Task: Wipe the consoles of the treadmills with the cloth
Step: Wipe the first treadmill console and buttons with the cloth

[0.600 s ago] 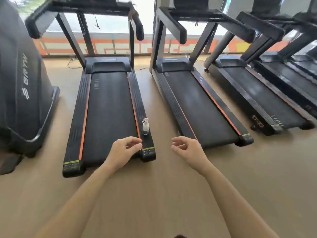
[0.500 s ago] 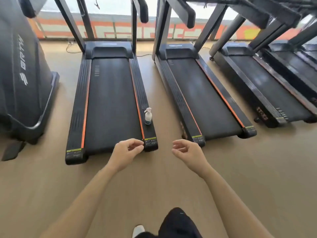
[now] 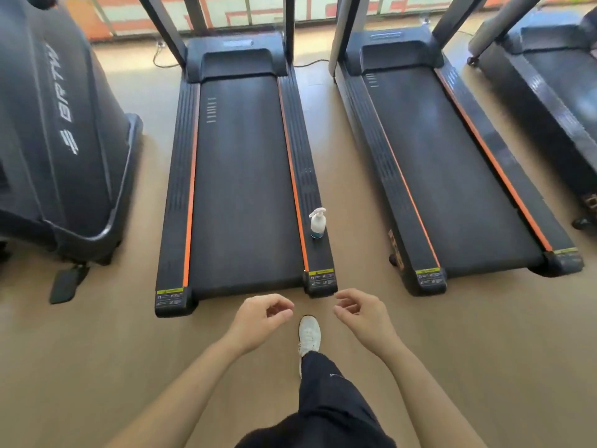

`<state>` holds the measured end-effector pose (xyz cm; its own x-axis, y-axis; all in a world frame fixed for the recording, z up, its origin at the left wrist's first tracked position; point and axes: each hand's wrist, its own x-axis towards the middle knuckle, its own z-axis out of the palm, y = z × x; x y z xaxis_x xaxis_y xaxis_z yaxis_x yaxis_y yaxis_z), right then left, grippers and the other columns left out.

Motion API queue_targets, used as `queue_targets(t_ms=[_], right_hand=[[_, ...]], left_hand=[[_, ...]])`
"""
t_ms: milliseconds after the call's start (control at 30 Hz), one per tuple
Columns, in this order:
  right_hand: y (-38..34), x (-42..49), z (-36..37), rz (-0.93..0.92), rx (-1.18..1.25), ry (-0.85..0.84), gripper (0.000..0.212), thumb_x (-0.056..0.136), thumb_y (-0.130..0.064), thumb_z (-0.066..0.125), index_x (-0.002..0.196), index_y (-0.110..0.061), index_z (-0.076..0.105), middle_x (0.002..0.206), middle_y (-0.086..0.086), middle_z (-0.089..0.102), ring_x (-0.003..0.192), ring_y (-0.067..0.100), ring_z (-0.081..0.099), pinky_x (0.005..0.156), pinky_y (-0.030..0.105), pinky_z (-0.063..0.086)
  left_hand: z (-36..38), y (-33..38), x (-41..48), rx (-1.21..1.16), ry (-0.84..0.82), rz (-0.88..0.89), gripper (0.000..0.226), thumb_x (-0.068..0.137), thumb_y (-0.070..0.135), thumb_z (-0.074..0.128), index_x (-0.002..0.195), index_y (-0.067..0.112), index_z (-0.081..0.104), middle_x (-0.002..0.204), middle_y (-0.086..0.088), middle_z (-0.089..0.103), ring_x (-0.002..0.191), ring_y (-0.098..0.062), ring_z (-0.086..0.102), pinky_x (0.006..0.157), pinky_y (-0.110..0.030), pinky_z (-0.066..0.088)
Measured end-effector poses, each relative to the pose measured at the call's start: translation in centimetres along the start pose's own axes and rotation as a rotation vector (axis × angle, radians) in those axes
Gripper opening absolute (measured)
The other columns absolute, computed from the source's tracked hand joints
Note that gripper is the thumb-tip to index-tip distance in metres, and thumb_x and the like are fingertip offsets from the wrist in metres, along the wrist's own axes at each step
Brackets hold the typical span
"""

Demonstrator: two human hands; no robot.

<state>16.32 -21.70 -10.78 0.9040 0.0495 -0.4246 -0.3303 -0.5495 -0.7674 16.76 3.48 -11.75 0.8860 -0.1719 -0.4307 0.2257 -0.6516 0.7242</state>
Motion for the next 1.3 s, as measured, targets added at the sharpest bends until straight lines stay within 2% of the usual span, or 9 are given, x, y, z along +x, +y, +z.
queue_targets(t_ms=[167, 400, 533, 667, 800, 933, 1033, 1200, 1300], right_hand=[[-5.9, 11.4, -3.0, -0.03, -0.018, -0.043, 0.017, 0.09, -0.014, 0.071, 0.101, -0.027, 0.072, 0.085, -0.007, 0.071, 0.07, -0.001, 0.063, 0.072, 0.014, 0.05], [-15.2, 25.4, -5.0, -0.096, -0.154, -0.101, 0.021, 0.093, -0.023, 0.069, 0.114, -0.021, 0.073, 0.095, -0.006, 0.072, 0.086, 0.009, 0.068, 0.083, 0.027, 0.057], [-20.5, 33.0, -3.6, -0.1, -0.197, -0.14, 0.021, 0.095, -0.022, 0.068, 0.115, -0.022, 0.07, 0.094, -0.008, 0.071, 0.087, 0.009, 0.067, 0.08, 0.021, 0.054], [-27.5, 38.8, -2.9, -0.049, -0.234, -0.154, 0.021, 0.094, -0.022, 0.068, 0.114, -0.022, 0.07, 0.095, -0.006, 0.071, 0.087, 0.01, 0.067, 0.078, 0.02, 0.052], [-37.2, 42.0, -4.4, 0.019, -0.211, -0.191, 0.022, 0.093, -0.023, 0.069, 0.115, -0.022, 0.071, 0.097, -0.004, 0.072, 0.089, 0.013, 0.068, 0.08, 0.018, 0.052], [-45.5, 45.0, -7.7, 0.008, -0.144, -0.117, 0.019, 0.092, -0.019, 0.071, 0.11, -0.023, 0.072, 0.09, -0.007, 0.071, 0.079, 0.007, 0.064, 0.076, 0.014, 0.049], [-50.1, 47.4, -10.9, 0.007, -0.091, -0.084, 0.018, 0.091, -0.018, 0.071, 0.108, -0.023, 0.072, 0.087, -0.008, 0.07, 0.072, 0.003, 0.06, 0.075, 0.018, 0.051], [-54.5, 53.3, -16.5, 0.013, -0.01, 0.048, 0.017, 0.092, -0.017, 0.071, 0.108, -0.021, 0.073, 0.091, -0.005, 0.071, 0.078, 0.007, 0.063, 0.07, 0.008, 0.046], [-56.0, 58.3, -19.5, -0.004, 0.059, 0.11, 0.015, 0.092, -0.017, 0.072, 0.101, -0.029, 0.071, 0.089, -0.009, 0.072, 0.081, 0.01, 0.065, 0.071, 0.008, 0.048]], left_hand=[[-6.6, 3.9, 9.0, -0.036, 0.07, -0.015, 0.014, 0.094, 0.026, 0.071, 0.106, 0.029, 0.078, 0.097, 0.018, 0.077, 0.095, -0.004, 0.071, 0.092, -0.032, 0.058], [-15.9, 5.4, 19.7, -0.168, 0.2, -0.03, 0.015, 0.095, 0.025, 0.071, 0.108, 0.026, 0.078, 0.101, 0.014, 0.077, 0.098, -0.007, 0.071, 0.092, -0.03, 0.059], [-21.6, 3.6, 26.6, -0.215, 0.222, -0.018, 0.014, 0.094, 0.024, 0.072, 0.108, 0.026, 0.077, 0.101, 0.014, 0.077, 0.098, -0.009, 0.072, 0.093, -0.035, 0.059], [-29.2, 3.0, 32.9, -0.201, 0.187, -0.055, 0.013, 0.093, 0.026, 0.072, 0.105, 0.027, 0.078, 0.097, 0.013, 0.077, 0.093, -0.009, 0.072, 0.092, -0.04, 0.059], [-38.7, 6.8, 36.9, -0.179, 0.059, -0.05, 0.013, 0.092, 0.034, 0.07, 0.103, 0.033, 0.077, 0.097, 0.017, 0.077, 0.093, -0.005, 0.072, 0.092, -0.041, 0.06], [-47.4, 13.2, 40.5, -0.103, 0.006, 0.032, 0.016, 0.095, 0.029, 0.07, 0.109, 0.028, 0.077, 0.102, 0.017, 0.076, 0.098, -0.003, 0.071, 0.096, -0.034, 0.058], [-51.9, 17.6, 43.5, -0.089, 0.001, 0.07, 0.016, 0.095, 0.03, 0.069, 0.109, 0.03, 0.077, 0.103, 0.02, 0.076, 0.1, 0.0, 0.07, 0.096, -0.031, 0.057], [-56.1, 23.6, 50.1, -0.117, -0.029, 0.096, 0.013, 0.094, 0.024, 0.072, 0.103, 0.032, 0.077, 0.099, 0.021, 0.077, 0.095, 0.004, 0.07, 0.091, -0.023, 0.054], [-57.8, 26.4, 55.7, -0.11, -0.052, 0.092, 0.015, 0.094, 0.023, 0.072, 0.1, 0.036, 0.076, 0.096, 0.026, 0.076, 0.092, 0.006, 0.07, 0.087, -0.016, 0.05]])
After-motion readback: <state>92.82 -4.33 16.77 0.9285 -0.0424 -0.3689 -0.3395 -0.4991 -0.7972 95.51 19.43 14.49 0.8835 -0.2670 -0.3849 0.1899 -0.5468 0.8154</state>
